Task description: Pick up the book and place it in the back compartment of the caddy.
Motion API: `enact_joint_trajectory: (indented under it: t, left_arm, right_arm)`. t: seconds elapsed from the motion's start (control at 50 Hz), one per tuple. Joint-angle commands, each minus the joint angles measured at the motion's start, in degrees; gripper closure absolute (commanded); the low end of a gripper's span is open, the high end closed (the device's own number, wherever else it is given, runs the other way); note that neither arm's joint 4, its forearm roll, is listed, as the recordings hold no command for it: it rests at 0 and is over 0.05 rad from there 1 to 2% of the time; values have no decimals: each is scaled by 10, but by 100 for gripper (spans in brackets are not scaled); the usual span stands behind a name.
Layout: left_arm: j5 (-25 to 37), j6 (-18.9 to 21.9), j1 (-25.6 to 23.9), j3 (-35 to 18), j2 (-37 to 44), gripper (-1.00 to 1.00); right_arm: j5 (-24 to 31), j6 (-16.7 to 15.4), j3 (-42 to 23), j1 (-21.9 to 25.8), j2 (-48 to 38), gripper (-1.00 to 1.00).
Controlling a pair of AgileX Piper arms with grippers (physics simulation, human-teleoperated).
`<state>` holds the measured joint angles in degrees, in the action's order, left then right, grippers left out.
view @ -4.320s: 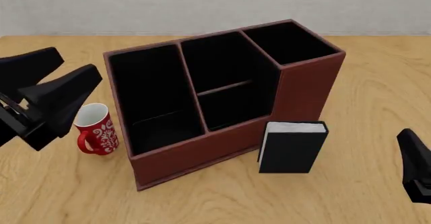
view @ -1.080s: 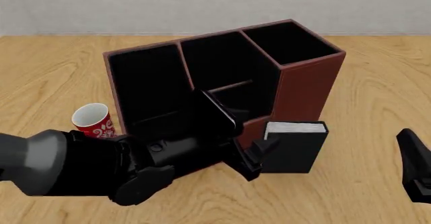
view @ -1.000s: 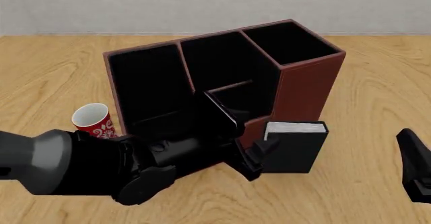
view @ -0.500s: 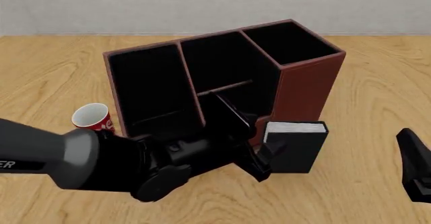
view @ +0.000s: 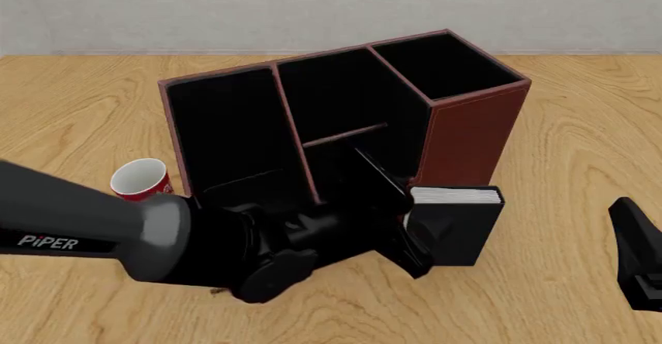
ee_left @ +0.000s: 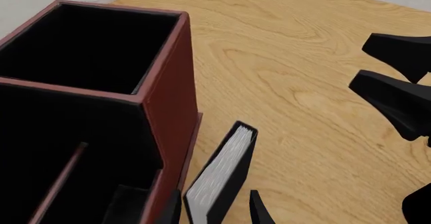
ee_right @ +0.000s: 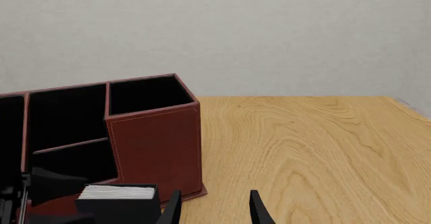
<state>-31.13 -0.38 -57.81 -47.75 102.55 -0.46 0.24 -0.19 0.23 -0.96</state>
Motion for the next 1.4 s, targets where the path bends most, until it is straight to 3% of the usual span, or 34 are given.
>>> enact_joint_trajectory:
  t: [0.02,0.54,0.56,1.04,1.08,1.4]
  left_arm:
    - [-4,-1,-3,-9,25,-100]
    - [5,-4,-7,-17,37,-100]
    - [5,-3,-6,-16,36,100]
    - [14,9,-44,12,-36,100]
    - [5,33,-38,22,-48,100]
    - [19,22,-28,49,-122,100]
  right_arm:
    - [1,0,0,0,1,-100]
    - [-1,0,0,0,-1,-100]
    - [1,0,0,0,0,-100]
    - [1,0,0,0,1,-100]
    - [1,0,0,0,0,-100]
    - [1,0,0,0,1,-100]
